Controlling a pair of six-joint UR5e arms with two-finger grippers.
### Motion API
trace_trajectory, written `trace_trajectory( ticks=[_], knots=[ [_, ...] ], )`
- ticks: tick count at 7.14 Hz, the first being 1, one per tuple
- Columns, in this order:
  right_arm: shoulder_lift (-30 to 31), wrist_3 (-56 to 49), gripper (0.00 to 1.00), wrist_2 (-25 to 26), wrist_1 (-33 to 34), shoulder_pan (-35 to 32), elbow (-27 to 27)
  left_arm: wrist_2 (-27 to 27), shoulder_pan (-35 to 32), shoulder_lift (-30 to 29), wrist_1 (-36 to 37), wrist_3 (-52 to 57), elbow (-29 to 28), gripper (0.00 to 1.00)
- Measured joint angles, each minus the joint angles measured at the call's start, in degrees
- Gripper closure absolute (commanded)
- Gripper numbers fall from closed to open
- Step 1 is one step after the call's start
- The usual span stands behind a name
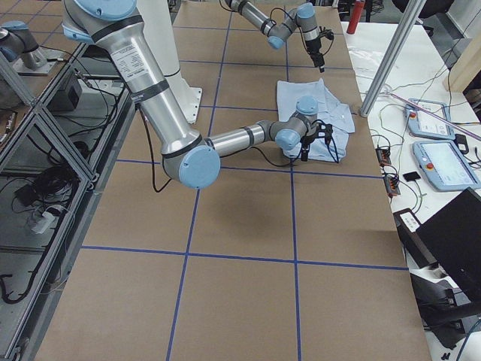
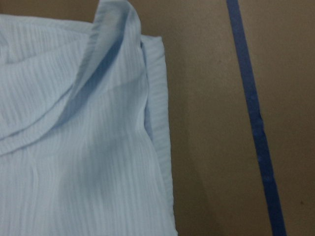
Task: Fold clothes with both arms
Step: 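Lower the right gripper to the folded shirt's nearest side edge and grasp, then drag the folded shirt with the right gripper toward the robot, rotating it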
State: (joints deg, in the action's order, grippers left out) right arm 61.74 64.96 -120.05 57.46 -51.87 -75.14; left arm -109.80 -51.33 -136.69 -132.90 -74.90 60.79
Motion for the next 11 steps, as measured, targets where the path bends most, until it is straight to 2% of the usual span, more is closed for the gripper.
trace_trajectory(
  ticks=[1, 3, 4, 6, 7, 11],
  knots=[
    [2.42, 0.10, 0.01, -0.10, -0.10, 0.90, -2.09, 0.00, 0.00, -0.01, 0.10, -0.04, 0.29, 0.00],
    [4.04, 0.24, 0.16, -0.03, -0.15, 2.52, -3.47, 0.01, 0.00, 0.10, 0.40, -0.07, 0.73, 0.00],
    [4.02, 0.27, 0.31, 0.12, -0.11, 3.13, -3.44, 0.02, 0.00, 0.13, 0.48, -0.07, 0.89, 0.00],
    [3.58, 0.30, 0.93, 0.22, 0.12, 3.71, -3.16, 0.03, 0.00, 0.17, 0.53, -0.07, 0.97, 0.00],
    [3.44, 0.29, 1.00, 0.17, 0.17, 3.82, -3.09, 0.03, 0.00, 0.21, 0.54, -0.07, 0.99, 0.00],
    [3.25, 0.25, 1.00, -0.88, 0.56, 3.77, -3.33, 0.03, 0.00, 0.28, 0.54, -0.15, 1.00, 0.00]
  ],
)
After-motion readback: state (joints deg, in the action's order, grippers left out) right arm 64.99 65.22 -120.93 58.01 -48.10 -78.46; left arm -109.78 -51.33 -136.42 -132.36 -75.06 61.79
